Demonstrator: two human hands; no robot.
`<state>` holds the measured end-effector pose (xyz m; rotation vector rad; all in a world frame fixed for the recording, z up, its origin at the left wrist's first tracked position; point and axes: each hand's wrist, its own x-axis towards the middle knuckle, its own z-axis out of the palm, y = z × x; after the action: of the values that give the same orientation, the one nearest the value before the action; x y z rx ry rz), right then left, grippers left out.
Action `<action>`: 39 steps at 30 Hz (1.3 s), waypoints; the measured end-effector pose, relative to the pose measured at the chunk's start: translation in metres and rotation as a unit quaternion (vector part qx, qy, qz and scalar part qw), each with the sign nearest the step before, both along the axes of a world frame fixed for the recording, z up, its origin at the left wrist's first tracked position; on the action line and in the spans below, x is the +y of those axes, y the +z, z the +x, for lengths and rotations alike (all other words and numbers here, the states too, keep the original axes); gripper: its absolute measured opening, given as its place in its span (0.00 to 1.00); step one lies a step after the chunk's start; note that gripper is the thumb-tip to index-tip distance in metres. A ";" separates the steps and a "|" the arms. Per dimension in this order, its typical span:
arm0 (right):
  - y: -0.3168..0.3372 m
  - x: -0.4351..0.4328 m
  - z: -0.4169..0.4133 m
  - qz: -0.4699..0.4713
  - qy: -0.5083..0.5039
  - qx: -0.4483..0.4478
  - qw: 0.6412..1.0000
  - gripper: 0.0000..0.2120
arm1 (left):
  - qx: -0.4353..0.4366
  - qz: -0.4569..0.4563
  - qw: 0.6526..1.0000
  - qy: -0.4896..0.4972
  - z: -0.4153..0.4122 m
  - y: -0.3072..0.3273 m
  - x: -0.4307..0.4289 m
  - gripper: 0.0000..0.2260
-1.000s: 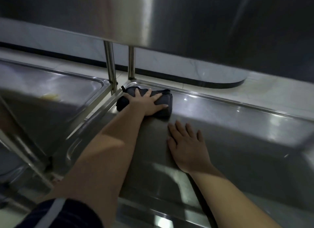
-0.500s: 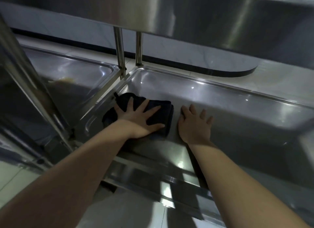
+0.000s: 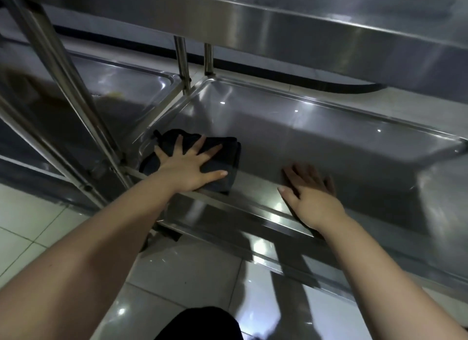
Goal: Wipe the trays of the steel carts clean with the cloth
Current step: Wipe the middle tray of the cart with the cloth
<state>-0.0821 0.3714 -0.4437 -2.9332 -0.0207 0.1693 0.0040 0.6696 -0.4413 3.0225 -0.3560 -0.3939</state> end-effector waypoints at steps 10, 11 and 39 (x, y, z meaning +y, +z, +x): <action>-0.012 -0.012 -0.011 -0.038 -0.025 0.007 0.999 0.28 | -0.007 0.007 1.000 0.022 0.009 0.000 -0.003 0.39; -0.012 -0.012 -0.012 -0.039 -0.025 0.007 0.999 0.28 | -0.006 0.007 1.000 0.010 0.004 -0.001 -0.018 0.39; -0.013 -0.015 -0.011 -0.020 -0.032 0.005 0.999 0.28 | -0.035 -0.017 0.999 -0.024 -0.004 -0.004 -0.058 0.40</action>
<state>-0.0932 0.3561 -0.4570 -2.9675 0.0784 0.1763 -0.0001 0.6114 -0.4454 3.0046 -0.4357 -0.2839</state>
